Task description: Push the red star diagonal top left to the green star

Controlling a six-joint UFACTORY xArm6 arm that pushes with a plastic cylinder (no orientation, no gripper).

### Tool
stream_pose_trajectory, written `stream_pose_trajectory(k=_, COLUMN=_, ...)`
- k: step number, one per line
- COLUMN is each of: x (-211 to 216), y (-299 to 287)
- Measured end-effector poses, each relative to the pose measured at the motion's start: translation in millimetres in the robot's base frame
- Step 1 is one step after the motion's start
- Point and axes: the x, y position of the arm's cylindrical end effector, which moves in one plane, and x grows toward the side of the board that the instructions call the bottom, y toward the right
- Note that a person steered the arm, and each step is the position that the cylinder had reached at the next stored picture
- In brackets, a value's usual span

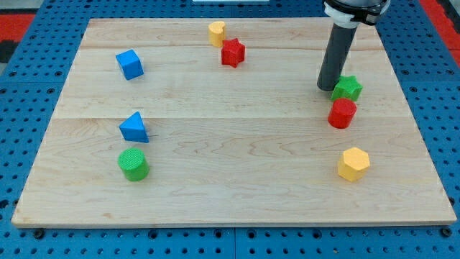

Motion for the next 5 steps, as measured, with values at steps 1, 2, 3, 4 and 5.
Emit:
stream_pose_trajectory(k=1, x=1.7, y=-94.1)
stream_pose_trajectory(k=2, x=28.9, y=-193.1)
stream_pose_trajectory(k=3, x=-4.8, y=-258.2)
stream_pose_trajectory(k=4, x=-61.4, y=-270.6)
stream_pose_trajectory(k=5, x=-120.3, y=-236.7)
